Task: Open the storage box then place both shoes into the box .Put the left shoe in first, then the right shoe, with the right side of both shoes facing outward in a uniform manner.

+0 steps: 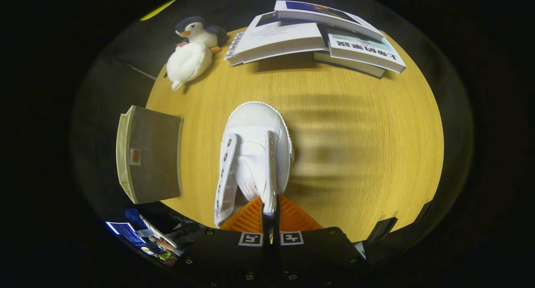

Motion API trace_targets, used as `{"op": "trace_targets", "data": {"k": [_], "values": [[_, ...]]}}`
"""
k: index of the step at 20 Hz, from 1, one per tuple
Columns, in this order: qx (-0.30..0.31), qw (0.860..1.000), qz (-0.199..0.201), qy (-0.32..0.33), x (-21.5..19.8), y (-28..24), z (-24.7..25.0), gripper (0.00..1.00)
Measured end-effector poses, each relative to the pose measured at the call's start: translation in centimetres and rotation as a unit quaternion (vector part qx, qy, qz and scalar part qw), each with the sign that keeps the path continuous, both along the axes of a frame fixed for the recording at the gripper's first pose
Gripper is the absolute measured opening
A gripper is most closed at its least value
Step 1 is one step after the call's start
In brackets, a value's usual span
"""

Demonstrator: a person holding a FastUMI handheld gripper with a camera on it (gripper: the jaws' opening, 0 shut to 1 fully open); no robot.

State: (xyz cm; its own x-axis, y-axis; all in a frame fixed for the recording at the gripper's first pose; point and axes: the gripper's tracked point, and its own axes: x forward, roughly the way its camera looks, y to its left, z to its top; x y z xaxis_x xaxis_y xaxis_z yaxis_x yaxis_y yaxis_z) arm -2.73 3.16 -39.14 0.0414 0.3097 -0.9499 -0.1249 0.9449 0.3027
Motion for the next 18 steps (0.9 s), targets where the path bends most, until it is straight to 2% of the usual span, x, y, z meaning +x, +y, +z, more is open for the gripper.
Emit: {"op": "trace_targets", "data": {"k": [3,10,15,18], "values": [[0.041,0.999,0.018,-0.016,1.3,3.9,3.7,0.01],[0.097,0.988,0.105,-0.067,4.3,15.7,12.1,0.01],[0.104,0.978,0.163,-0.076,3.9,24.3,14.3,0.01],[0.1,0.973,0.193,-0.073,3.2,28.7,13.8,0.01]]}}
